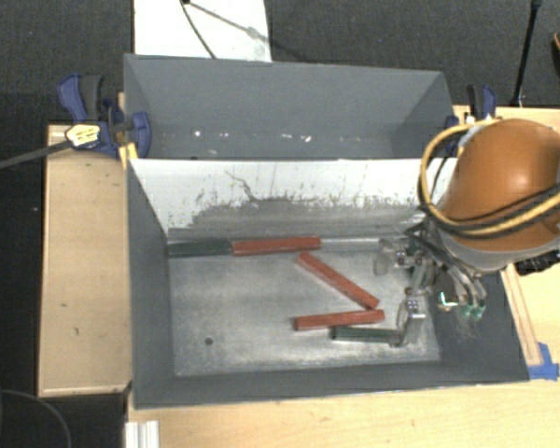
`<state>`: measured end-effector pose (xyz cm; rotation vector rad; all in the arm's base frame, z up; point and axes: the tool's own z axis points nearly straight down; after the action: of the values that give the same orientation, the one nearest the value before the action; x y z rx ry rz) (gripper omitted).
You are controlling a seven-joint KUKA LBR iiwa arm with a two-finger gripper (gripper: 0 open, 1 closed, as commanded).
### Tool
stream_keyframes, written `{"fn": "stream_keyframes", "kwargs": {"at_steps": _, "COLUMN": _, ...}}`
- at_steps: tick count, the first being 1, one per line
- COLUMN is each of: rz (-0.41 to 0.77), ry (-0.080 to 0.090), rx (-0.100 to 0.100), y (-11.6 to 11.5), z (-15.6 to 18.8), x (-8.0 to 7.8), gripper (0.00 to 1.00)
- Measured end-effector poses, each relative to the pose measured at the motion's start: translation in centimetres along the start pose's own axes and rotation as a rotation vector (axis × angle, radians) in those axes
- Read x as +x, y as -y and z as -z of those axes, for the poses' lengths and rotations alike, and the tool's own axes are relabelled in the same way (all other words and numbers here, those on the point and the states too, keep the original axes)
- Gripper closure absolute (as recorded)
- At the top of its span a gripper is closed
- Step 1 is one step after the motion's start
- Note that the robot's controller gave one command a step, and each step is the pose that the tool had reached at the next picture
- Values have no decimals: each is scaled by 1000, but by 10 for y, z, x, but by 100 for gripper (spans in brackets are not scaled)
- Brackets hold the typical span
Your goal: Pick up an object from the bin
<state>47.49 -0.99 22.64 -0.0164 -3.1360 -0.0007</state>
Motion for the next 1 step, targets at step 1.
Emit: {"fn": "stream_keyframes", "kwargs": {"at_steps": 1, "rz": -12, "ry": 7, "rx": 0, "y": 8, "z": -157, "x": -14, "gripper": 0}}
